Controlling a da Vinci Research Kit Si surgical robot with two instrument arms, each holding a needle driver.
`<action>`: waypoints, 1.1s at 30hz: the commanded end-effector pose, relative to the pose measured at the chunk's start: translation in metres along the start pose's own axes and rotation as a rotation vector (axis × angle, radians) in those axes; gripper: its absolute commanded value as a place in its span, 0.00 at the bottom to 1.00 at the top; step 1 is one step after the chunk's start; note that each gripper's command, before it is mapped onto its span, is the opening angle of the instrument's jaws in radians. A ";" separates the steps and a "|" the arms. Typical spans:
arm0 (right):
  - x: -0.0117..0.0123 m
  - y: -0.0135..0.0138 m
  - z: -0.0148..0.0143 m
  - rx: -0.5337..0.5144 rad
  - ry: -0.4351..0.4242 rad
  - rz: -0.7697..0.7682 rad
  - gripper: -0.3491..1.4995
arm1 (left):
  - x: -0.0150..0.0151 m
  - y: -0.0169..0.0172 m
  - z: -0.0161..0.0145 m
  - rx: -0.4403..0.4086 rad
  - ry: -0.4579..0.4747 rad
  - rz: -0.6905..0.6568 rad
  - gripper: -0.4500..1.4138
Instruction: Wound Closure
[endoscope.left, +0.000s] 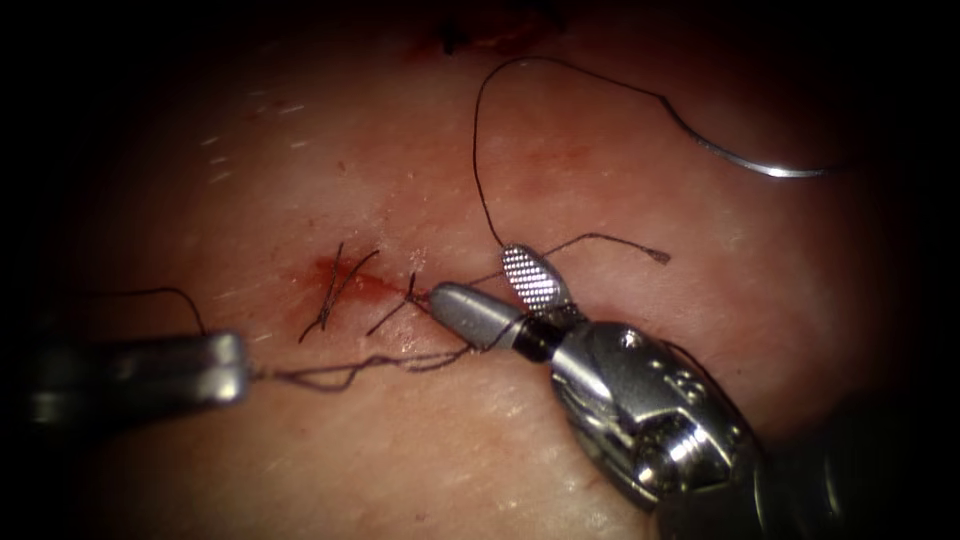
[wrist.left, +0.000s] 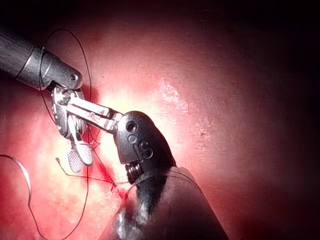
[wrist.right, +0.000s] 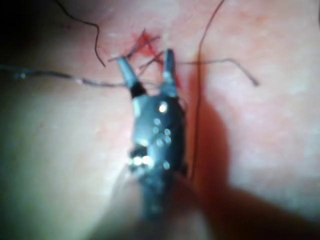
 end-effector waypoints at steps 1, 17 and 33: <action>-0.0014 -0.0005 -0.0001 -0.009 0.005 0.056 0.74 | -0.0009 0.0011 0.0009 0.000 0.001 -0.013 0.00; -0.0040 0.0034 0.0009 -0.141 0.069 0.394 0.73 | -0.0066 -0.0034 0.0018 0.013 -0.015 -0.050 0.00; -0.0032 0.0054 0.0042 -0.157 0.067 0.445 0.65 | -0.0066 -0.0027 0.0010 0.008 -0.016 -0.053 0.00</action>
